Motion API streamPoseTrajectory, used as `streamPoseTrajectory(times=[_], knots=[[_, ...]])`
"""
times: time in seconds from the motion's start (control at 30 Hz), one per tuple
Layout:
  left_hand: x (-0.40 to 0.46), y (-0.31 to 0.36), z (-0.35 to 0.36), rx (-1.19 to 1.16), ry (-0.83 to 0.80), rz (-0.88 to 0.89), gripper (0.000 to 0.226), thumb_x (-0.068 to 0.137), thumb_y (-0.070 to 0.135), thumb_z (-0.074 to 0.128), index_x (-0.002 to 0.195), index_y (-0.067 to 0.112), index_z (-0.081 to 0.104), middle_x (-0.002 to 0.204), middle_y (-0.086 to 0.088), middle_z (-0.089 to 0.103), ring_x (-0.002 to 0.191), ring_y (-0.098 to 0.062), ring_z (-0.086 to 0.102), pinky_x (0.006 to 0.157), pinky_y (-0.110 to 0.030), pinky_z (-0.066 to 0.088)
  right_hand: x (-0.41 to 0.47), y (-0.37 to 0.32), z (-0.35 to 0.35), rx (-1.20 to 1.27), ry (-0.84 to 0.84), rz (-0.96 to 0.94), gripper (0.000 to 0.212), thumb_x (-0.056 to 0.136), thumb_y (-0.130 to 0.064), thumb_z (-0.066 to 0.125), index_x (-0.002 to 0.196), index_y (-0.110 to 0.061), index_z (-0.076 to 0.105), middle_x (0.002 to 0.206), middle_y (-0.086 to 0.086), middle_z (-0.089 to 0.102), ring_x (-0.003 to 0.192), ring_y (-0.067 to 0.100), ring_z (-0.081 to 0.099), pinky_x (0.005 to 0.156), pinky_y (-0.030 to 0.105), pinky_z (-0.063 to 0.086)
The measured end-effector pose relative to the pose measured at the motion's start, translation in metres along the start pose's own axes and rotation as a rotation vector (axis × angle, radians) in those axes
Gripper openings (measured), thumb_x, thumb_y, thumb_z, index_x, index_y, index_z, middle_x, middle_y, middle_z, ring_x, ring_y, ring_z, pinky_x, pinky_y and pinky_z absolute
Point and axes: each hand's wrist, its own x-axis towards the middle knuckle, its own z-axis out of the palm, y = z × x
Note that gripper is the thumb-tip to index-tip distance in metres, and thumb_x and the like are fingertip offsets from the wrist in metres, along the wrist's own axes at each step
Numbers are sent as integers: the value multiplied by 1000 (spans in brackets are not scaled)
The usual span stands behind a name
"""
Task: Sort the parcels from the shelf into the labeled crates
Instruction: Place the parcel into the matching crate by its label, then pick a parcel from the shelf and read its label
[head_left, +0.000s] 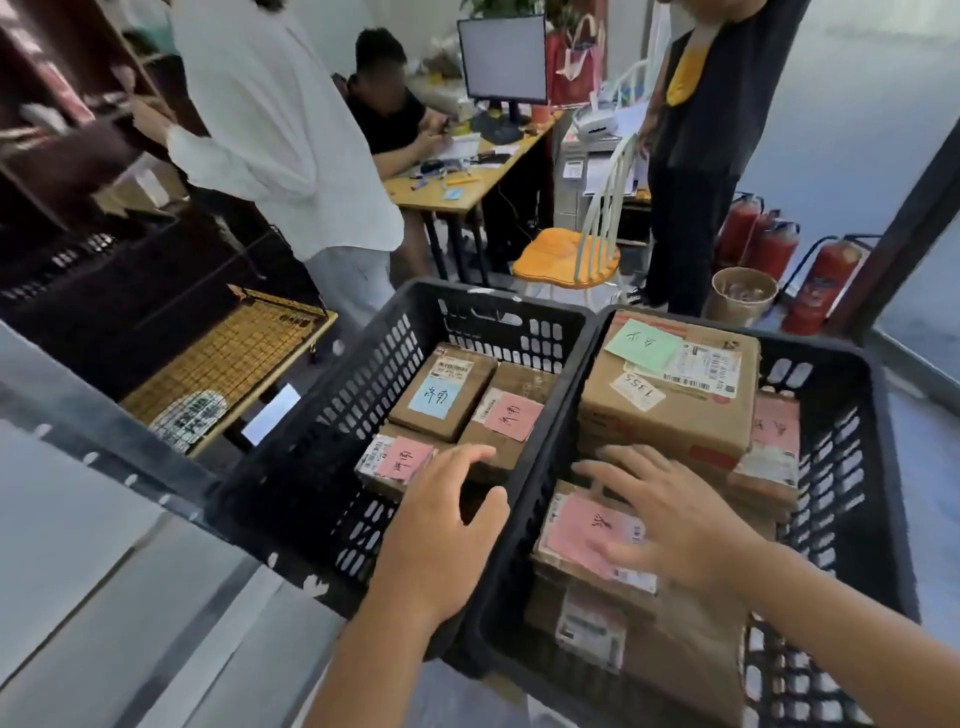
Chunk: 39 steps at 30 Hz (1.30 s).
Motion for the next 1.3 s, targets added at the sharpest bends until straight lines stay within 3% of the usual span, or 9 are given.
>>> streamPoseTrajectory(times=[0.1, 0.2, 0.33, 0.43, 0.63, 0.8, 1.0, 1.17, 1.3], knots=[[-19, -1, -22, 95, 115, 55, 44, 102, 52, 51, 146, 51, 46, 154, 26, 44, 151, -5, 34, 123, -44, 40, 11, -32, -38, 1, 193, -4, 76, 91, -81, 37, 158, -50, 18, 161, -15, 29, 150, 13, 26, 119, 39, 32], [-43, -9, -53, 127, 231, 70, 49, 101, 56, 50, 149, 50, 42, 160, 23, 40, 158, -10, 26, 126, -52, 36, 15, -90, -68, -26, 316, -69, 74, 91, -77, 39, 156, -45, 26, 161, -13, 30, 149, 16, 28, 116, 42, 36], [-98, -25, -110, 180, 396, 76, 65, 92, 71, 38, 151, 44, 44, 162, 17, 41, 160, -13, 24, 130, -50, 30, 9, -194, -85, -74, 369, -240, 74, 89, -75, 37, 156, -46, 26, 165, -8, 27, 154, 20, 21, 122, 45, 28], [-158, -48, -161, 251, 515, 27, 59, 98, 62, 46, 154, 43, 43, 167, 14, 38, 162, -13, 17, 131, -42, 20, -7, -281, -84, -70, 407, -368, 77, 87, -76, 35, 157, -43, 28, 164, -7, 29, 154, 22, 22, 123, 47, 28], [-327, -107, -262, 388, 736, -159, 56, 101, 58, 53, 154, 43, 44, 165, 14, 40, 160, -15, 25, 128, -46, 31, -50, -457, -64, 9, 372, -608, 79, 86, -77, 36, 157, -43, 27, 165, -6, 27, 154, 21, 20, 123, 46, 25], [-475, -147, -322, 458, 881, -366, 61, 98, 61, 51, 157, 49, 38, 173, 19, 25, 164, -8, 7, 132, -39, 19, -98, -597, -40, 3, 377, -822, 87, 80, -80, 22, 158, -41, 25, 167, -4, 25, 154, 23, 22, 121, 47, 28], [-606, -164, -389, 537, 1079, -531, 59, 93, 60, 50, 149, 42, 51, 159, 13, 45, 150, -12, 38, 123, -41, 36, -139, -734, -34, 12, 395, -1061, 82, 80, -78, 30, 155, -44, 31, 164, -6, 32, 151, 23, 30, 119, 48, 34], [-685, -180, -432, 561, 1177, -710, 46, 97, 47, 56, 143, 50, 50, 154, 20, 45, 144, -11, 41, 104, -33, 38, -153, -834, -31, 64, 395, -1204, 83, 79, -77, 28, 154, -42, 37, 162, -5, 36, 149, 23, 33, 116, 50, 36], [-728, -199, -480, 612, 1251, -812, 51, 97, 53, 51, 148, 47, 49, 160, 13, 45, 150, -19, 39, 115, -45, 38, -150, -912, -31, 118, 351, -1296, 81, 80, -77, 31, 154, -44, 33, 162, -6, 35, 149, 21, 32, 116, 50, 35]])
